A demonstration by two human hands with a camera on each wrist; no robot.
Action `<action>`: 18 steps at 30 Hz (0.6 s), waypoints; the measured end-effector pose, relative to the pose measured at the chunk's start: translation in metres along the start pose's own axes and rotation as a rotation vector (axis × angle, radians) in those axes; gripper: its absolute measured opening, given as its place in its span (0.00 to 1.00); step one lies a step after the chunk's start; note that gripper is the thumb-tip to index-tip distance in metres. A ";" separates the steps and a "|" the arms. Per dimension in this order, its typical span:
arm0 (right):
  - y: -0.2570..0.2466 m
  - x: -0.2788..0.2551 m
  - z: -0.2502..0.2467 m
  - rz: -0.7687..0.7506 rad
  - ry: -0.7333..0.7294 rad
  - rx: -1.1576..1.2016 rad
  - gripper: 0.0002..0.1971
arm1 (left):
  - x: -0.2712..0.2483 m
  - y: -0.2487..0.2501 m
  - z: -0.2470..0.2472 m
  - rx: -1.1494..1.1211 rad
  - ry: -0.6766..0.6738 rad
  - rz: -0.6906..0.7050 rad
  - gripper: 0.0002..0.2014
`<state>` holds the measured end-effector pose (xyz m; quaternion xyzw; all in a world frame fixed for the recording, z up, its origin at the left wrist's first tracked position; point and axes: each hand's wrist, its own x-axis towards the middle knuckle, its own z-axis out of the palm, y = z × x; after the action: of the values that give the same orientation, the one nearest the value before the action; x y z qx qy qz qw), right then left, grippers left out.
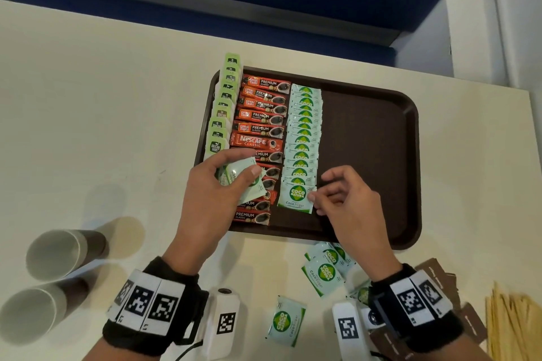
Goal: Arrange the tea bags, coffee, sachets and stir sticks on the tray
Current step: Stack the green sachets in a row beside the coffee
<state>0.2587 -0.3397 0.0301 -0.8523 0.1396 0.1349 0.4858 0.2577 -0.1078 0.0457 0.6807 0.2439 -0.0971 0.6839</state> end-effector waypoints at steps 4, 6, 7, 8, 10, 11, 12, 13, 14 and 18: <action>-0.001 0.000 0.000 -0.002 0.009 -0.007 0.15 | 0.001 0.000 0.000 0.005 0.001 0.002 0.12; -0.001 0.000 0.000 -0.001 0.012 -0.010 0.15 | 0.000 0.000 0.000 0.007 -0.002 0.008 0.12; -0.001 0.000 0.000 -0.002 0.014 -0.015 0.16 | 0.000 0.000 0.000 0.008 -0.005 0.009 0.12; -0.001 0.000 0.000 -0.002 0.017 -0.023 0.16 | 0.000 0.000 0.001 0.006 -0.005 0.007 0.12; 0.001 0.001 0.000 0.002 0.021 -0.031 0.17 | 0.000 0.001 0.001 0.001 -0.007 0.006 0.12; 0.002 0.001 0.000 0.005 0.025 -0.034 0.17 | 0.000 0.001 0.001 0.002 -0.009 0.007 0.12; 0.002 0.001 -0.001 0.005 0.034 -0.038 0.17 | 0.000 0.001 0.002 0.003 -0.010 0.009 0.12; 0.002 0.001 -0.001 -0.001 0.051 -0.044 0.17 | 0.000 0.001 0.003 0.004 -0.010 0.013 0.12; 0.001 0.000 -0.002 -0.013 0.075 -0.047 0.16 | 0.000 0.001 0.004 0.003 -0.010 0.017 0.12; -0.015 -0.006 -0.002 -0.068 0.116 0.027 0.11 | -0.001 0.000 0.012 0.013 -0.003 0.047 0.12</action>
<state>0.2592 -0.3334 0.0447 -0.8564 0.1402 0.0668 0.4925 0.2597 -0.1200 0.0454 0.6907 0.2264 -0.0836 0.6817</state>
